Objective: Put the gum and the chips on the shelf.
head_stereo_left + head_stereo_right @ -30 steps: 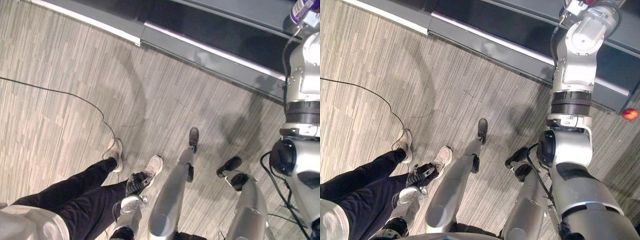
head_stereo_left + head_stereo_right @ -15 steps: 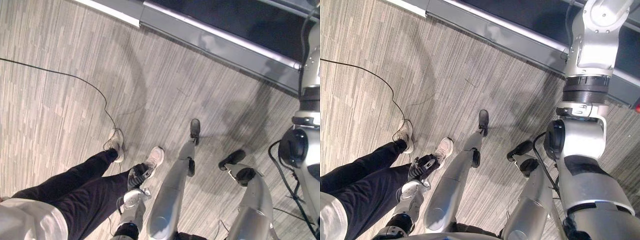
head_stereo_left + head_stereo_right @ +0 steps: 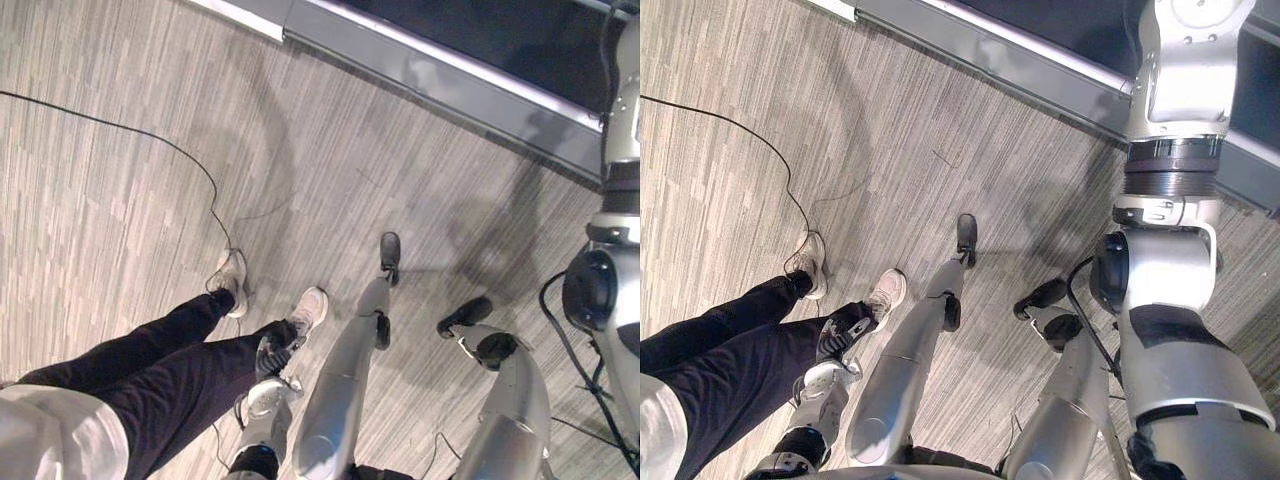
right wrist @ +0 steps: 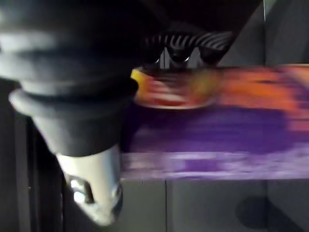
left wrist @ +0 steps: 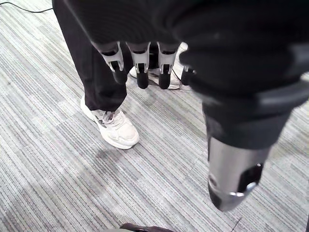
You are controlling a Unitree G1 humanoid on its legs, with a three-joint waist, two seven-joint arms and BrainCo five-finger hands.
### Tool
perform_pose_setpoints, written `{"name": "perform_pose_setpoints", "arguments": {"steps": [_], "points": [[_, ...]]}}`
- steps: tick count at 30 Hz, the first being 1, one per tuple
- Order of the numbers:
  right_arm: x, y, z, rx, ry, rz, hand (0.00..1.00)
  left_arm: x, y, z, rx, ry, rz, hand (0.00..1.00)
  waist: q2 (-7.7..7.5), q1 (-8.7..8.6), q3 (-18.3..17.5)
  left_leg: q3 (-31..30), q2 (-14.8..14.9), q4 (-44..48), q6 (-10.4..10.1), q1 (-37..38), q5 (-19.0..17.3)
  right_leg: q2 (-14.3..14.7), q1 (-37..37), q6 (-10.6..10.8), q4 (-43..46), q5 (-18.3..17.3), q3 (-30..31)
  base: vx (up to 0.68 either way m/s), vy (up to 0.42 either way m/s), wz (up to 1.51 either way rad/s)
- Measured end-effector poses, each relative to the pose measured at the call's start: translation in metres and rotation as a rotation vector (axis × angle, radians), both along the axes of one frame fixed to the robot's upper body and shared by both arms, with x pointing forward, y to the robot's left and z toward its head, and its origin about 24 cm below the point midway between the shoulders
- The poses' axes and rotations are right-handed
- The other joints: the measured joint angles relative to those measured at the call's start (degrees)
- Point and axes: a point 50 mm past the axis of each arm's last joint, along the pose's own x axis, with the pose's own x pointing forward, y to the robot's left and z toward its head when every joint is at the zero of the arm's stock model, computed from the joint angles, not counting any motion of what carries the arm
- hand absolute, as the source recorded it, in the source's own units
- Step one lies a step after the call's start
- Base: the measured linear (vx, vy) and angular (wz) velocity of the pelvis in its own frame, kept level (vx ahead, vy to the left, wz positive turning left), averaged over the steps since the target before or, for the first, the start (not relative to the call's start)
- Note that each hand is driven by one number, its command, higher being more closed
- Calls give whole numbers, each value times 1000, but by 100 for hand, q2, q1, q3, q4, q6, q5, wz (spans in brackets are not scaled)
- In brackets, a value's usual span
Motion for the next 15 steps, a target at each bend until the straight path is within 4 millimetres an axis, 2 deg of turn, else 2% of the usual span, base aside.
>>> {"name": "perform_pose_setpoints", "arguments": {"steps": [5,15], "points": [[-5,-1,6,-12,-18,-12,0,-2,0,-2,-28,9,24,0,-27,1,-3,8,-26,-125,14,-27,107,-51,-79,0,69,-31,-24,-35,-61,7],[-1,-1,3,-13,0,-9,0,-2,0,-3,-29,9,24,0,-50,-15,2,12,-26,-119,20,-55,141,-61,-119,-2,100,-31,-15,-49,-60,0]]}}
